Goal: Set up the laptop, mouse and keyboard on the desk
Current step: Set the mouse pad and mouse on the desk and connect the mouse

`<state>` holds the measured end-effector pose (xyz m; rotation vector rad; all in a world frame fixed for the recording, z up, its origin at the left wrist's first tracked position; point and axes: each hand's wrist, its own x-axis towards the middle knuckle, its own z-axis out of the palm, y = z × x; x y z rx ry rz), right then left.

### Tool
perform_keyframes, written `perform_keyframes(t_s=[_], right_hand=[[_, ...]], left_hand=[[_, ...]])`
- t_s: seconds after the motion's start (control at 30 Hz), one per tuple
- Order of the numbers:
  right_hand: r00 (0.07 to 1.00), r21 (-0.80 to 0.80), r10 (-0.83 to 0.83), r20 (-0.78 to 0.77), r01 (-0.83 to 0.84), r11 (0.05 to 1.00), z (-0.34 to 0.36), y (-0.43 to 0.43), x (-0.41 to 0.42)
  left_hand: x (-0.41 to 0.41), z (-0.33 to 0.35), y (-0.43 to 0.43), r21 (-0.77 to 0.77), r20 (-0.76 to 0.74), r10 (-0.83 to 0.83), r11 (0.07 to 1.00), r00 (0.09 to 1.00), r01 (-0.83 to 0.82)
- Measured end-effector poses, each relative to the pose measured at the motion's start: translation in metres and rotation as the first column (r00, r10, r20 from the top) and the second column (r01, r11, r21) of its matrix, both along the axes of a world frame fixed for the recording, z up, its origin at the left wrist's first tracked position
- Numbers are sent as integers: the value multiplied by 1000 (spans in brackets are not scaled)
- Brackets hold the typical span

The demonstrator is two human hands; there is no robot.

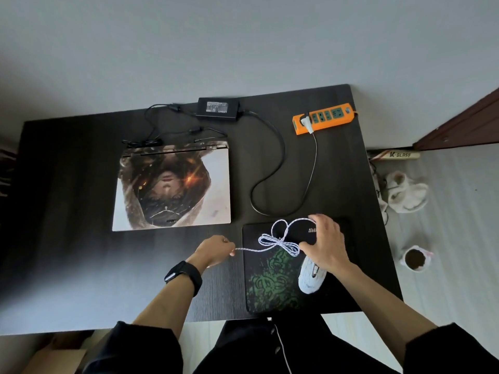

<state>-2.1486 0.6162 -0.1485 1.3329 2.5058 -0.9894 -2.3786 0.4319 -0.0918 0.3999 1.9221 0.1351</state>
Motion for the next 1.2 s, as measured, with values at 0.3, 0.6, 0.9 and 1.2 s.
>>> perform_keyframes(t_s=[0.3, 0.6, 0.9, 1.2], right_hand=[[946, -67, -188, 263, 212, 975, -3, -87, 35], [981, -55, -44, 188, 56, 997, 2, -96, 44], [978, -6, -43, 202, 45, 999, 3, -100, 24], [983, 99, -176, 56, 170, 980, 22, -120, -7]], left_hand=[[6, -13, 11, 90, 1, -18, 996, 1000, 18], [-10, -20, 6, 139, -20, -58, 988, 998, 60], [-12, -9, 5, 224, -42, -83, 970, 996, 90], [-16, 10, -4, 245, 237, -214, 957, 948, 155]])
